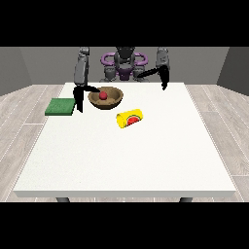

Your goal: Pick the cup and pour the ball into the bowl, then pick the bowl and place it on the pad

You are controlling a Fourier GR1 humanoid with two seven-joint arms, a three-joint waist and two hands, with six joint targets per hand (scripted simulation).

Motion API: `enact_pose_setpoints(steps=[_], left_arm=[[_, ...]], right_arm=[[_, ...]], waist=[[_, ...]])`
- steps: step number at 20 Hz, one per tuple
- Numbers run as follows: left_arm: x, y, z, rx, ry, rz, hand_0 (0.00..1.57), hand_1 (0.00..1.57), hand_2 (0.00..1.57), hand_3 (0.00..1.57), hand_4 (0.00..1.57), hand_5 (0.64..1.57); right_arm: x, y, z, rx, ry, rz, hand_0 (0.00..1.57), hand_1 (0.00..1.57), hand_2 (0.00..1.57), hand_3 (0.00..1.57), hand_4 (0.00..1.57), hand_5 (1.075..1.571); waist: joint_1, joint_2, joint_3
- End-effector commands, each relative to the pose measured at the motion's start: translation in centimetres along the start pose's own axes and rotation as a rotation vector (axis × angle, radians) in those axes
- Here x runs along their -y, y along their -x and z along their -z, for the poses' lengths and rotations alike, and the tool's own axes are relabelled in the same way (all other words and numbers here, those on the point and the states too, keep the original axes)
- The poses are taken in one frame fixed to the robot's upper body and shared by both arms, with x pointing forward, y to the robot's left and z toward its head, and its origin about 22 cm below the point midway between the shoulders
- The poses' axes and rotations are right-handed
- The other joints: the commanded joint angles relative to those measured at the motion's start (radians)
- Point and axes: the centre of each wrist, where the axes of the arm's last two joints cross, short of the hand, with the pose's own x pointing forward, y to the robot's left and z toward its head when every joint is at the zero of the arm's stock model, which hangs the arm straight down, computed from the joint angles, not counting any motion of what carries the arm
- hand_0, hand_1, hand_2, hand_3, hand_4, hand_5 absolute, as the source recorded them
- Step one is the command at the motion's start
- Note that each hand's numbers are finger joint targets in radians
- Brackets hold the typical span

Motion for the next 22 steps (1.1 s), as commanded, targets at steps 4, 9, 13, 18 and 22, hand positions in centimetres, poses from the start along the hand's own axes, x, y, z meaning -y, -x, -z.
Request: enact_pose_setpoints(steps=[4, 9, 13, 18, 22], left_arm=[[0.5, -1.1, 0.5, 0.019, 0.016, -0.001, 0.0, 0.0, 0.0, 0.0, 0.0, 1.561], [-2.1, 2.7, -1.3, -0.089, -0.008, -0.005, 0.0, 0.0, 0.0, 0.0, 0.0, 1.564], [-1.9, 2.9, -2.1, -0.107, -0.009, -0.026, 0.0, 0.0, 0.0, 0.0, 0.0, 1.564], [-2.0, 0.3, -0.4, -0.014, 0.026, -0.019, 0.0, 0.0, 0.0, 0.0, 0.0, 1.567], [-3.7, 0.9, -0.5, -0.033, 0.033, -0.035, 0.0, 0.0, 0.0, 0.0, 0.0, 1.568]], right_arm=[[-3.7, 1.8, 0.3, -0.067, 0.019, 0.054, 0.0, 0.0, 0.0, 0.0, 0.24, 1.532], [-6.5, 0.5, 1.8, -0.14, -0.021, 0.055, 0.0, 0.0, 0.0, 0.0, 0.36, 1.546], [-8.4, 1.3, 1.7, -0.163, 0.006, 0.05, 0.0, 0.0, 0.0, 0.0, 0.38, 1.551], [-4.2, 3.6, -1.1, -0.325, 0.136, -0.134, 1.57, 1.57, 1.57, 0.82, 0.66, 1.57], [-2.6, 2.9, -0.9, -0.357, 0.173, -0.19, 1.57, 1.57, 1.57, 1.57, 1.05, 1.55]], waist=[[0.037, 0.024, 0.0263], [-0.022, -0.076, 0.0253], [-0.019, -0.086, 0.0258], [0.057, -0.029, 0.0256], [0.054, -0.038, 0.0251]])
